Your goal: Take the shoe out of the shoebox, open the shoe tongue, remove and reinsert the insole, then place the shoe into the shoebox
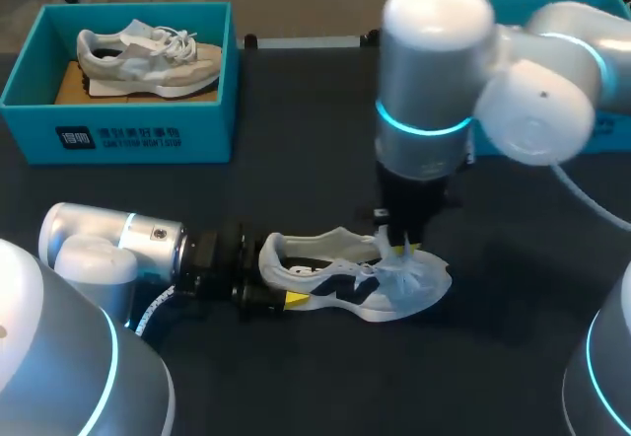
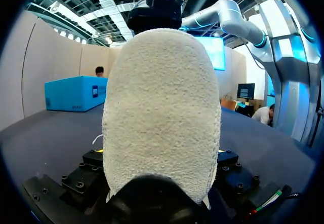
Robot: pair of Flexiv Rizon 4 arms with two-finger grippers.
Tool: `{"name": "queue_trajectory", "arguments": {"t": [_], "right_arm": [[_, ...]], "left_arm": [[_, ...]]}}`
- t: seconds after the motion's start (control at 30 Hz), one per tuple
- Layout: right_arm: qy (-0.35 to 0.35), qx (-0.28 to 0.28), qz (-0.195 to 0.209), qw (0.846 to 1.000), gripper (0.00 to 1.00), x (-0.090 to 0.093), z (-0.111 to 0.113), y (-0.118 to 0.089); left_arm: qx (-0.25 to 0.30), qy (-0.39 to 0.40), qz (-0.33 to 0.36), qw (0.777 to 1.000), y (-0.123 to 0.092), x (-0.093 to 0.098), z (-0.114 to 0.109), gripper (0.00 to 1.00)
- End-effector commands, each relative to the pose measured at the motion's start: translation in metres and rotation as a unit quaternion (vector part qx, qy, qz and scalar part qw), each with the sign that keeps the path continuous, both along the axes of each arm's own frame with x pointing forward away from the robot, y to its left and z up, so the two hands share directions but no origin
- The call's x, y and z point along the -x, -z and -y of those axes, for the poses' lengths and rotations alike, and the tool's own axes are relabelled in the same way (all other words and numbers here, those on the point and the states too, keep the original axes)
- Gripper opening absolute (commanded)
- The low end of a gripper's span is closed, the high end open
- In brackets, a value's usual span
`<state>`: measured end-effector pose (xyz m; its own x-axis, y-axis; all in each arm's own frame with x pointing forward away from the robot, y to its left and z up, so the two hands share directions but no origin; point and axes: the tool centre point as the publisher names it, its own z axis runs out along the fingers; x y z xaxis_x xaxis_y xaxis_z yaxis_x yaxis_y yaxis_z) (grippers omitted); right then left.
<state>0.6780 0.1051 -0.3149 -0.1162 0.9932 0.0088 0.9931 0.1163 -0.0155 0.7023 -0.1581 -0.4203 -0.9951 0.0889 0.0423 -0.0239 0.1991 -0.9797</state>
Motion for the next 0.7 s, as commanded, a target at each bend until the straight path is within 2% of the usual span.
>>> {"name": "queue_trajectory", "arguments": {"t": [0.03,0.57,0.63,0.7], "right_arm": [[-0.005,-0.129,-0.009,0.992,0.0,-0.002,0.043,-0.003],[0.026,-0.199,-0.032,0.979,0.0,0.004,0.078,0.035],[0.029,-0.204,-0.035,0.978,0.05,0.003,0.08,0.038],[0.029,-0.206,-0.035,0.978,0.32,0.003,0.08,0.039]], "left_arm": [[0.0,0.0,0.0,1.0,0.007,-0.001,0.0,0.0],[0.0,0.0,0.0,1.0,0.007,-0.001,0.0,0.0],[0.0,0.0,0.0,1.0,0.007,-0.001,0.0,0.0],[0.0,0.0,0.0,1.0,0.007,-0.001,0.0,0.0]]}}
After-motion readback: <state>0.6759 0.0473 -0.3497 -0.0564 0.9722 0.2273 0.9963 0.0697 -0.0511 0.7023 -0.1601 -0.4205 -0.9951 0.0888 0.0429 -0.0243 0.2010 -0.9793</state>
